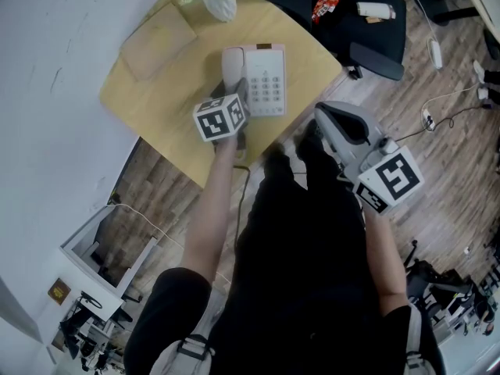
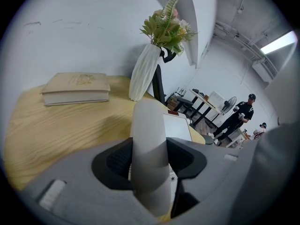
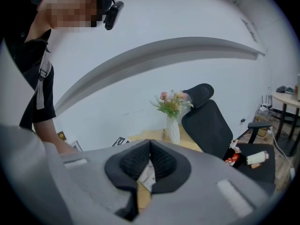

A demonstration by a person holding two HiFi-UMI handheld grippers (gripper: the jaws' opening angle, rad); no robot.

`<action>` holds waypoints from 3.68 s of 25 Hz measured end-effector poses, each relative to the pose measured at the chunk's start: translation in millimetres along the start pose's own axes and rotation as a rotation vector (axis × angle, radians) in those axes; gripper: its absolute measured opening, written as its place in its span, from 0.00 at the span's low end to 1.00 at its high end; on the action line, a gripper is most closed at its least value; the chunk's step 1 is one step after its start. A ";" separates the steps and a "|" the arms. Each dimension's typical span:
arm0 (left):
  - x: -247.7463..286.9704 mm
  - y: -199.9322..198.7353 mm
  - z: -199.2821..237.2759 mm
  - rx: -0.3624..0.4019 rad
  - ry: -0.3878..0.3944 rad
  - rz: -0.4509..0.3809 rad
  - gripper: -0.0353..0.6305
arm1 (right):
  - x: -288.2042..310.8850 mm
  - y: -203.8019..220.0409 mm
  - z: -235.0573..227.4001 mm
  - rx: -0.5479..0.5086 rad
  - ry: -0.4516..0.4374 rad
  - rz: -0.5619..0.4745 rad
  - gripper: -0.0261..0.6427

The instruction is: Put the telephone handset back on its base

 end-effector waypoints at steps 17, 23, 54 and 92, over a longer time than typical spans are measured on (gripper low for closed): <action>-0.1 0.0 -2.3 0.029 -0.004 -0.001 0.38 | 1.0 -0.9 -1.2 0.006 -0.002 -0.006 0.04; 1.5 -1.4 -5.3 0.047 0.007 -0.002 0.38 | 1.9 -0.7 -2.6 0.012 0.000 -0.006 0.04; -29.8 -21.5 -3.3 0.071 -0.026 -0.055 0.38 | -1.0 -20.1 3.8 -0.022 -0.040 -0.062 0.04; -138.7 -104.1 -101.5 -0.020 -0.258 -0.324 0.22 | 17.3 -85.5 -53.1 -0.148 -0.454 0.034 0.04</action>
Point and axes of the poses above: the fingertips, and each gripper's own axes: x forward along the fingers, z to its left, y out of its underside, the point moved 4 cm from there along -x, backward along the fingers, and after that the axes turned 11 degrees about x, right-handed, at the moved point
